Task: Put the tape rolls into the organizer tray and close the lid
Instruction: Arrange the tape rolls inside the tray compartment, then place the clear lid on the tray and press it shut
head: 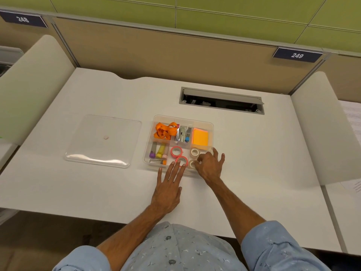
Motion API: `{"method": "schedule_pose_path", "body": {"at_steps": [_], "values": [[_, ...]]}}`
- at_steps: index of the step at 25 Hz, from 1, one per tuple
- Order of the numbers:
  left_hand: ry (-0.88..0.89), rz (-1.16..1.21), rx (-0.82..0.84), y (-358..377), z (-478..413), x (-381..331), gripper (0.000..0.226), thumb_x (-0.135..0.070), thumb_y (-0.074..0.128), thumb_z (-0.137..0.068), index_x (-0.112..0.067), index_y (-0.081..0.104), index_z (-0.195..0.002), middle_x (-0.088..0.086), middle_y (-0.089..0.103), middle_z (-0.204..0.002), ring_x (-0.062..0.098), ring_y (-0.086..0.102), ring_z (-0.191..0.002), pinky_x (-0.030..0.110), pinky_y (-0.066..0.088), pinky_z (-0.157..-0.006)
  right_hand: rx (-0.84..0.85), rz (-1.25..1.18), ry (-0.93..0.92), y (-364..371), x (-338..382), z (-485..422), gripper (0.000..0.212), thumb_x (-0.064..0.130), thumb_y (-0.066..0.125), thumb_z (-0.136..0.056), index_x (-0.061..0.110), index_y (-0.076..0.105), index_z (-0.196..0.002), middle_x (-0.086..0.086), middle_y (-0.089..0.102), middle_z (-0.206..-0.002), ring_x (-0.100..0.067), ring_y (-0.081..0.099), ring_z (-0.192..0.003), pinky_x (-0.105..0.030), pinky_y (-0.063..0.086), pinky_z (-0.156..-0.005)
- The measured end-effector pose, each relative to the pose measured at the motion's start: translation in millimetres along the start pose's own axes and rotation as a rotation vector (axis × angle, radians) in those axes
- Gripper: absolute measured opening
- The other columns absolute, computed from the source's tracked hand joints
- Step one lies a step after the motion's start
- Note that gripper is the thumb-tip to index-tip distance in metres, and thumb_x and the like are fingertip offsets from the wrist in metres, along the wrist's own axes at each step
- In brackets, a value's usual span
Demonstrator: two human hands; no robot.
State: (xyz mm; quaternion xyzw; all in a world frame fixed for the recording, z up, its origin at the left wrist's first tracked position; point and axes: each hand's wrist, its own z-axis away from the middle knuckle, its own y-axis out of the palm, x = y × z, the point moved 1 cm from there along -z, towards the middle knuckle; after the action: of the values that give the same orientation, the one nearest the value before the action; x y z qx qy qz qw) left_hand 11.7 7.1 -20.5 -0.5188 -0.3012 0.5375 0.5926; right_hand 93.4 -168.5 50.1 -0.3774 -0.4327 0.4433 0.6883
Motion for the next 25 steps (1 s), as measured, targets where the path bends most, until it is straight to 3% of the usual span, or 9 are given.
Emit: {"method": "schedule_pose_path", "body": {"at_steps": [16,19,22,25], "values": [[0.016,0.029,-0.034,0,2,-6,0.084,-0.049,0.039,-0.112,-0.025,-0.015,-0.171,0.007,-0.022,-0.18,0.03,-0.017,-0.169,0.062,-0.003,-0.137,0.043,0.024,0.017,-1,-1,6,0.041,0.045,0.05,-0.108,0.018,0.077,-0.124,-0.001,0.062,-0.151,-0.024,0.021,-0.166,-0.064,0.003,-0.134],[0.027,0.05,-0.051,-1,3,-6,0.082,-0.049,0.036,-0.112,-0.024,-0.015,-0.17,0.007,-0.022,-0.18,0.029,-0.019,-0.168,0.062,-0.002,-0.137,-0.052,-0.015,0.054,-1,1,9,0.038,0.042,0.049,-0.108,0.019,0.077,-0.12,0.0,0.068,-0.143,-0.024,0.028,-0.164,-0.065,0.005,-0.133],[0.043,0.078,-0.086,-6,4,0,0.079,-0.051,0.034,-0.113,-0.024,-0.012,-0.171,0.005,-0.018,-0.181,0.027,-0.016,-0.169,0.062,-0.002,-0.137,-0.264,-0.076,0.055,-3,5,11,0.034,0.041,0.051,-0.107,0.022,0.076,-0.121,0.002,0.071,-0.139,-0.02,0.045,-0.153,-0.054,0.019,-0.132],[-0.002,0.132,-0.161,-17,6,23,0.073,-0.047,0.032,-0.115,-0.021,-0.006,-0.171,0.006,-0.012,-0.182,0.025,-0.01,-0.17,0.059,0.0,-0.138,-0.375,-0.136,-0.108,-4,24,6,0.032,0.034,0.054,-0.106,0.023,0.07,-0.132,0.001,0.065,-0.145,-0.019,0.052,-0.145,-0.046,0.031,-0.128]]}}
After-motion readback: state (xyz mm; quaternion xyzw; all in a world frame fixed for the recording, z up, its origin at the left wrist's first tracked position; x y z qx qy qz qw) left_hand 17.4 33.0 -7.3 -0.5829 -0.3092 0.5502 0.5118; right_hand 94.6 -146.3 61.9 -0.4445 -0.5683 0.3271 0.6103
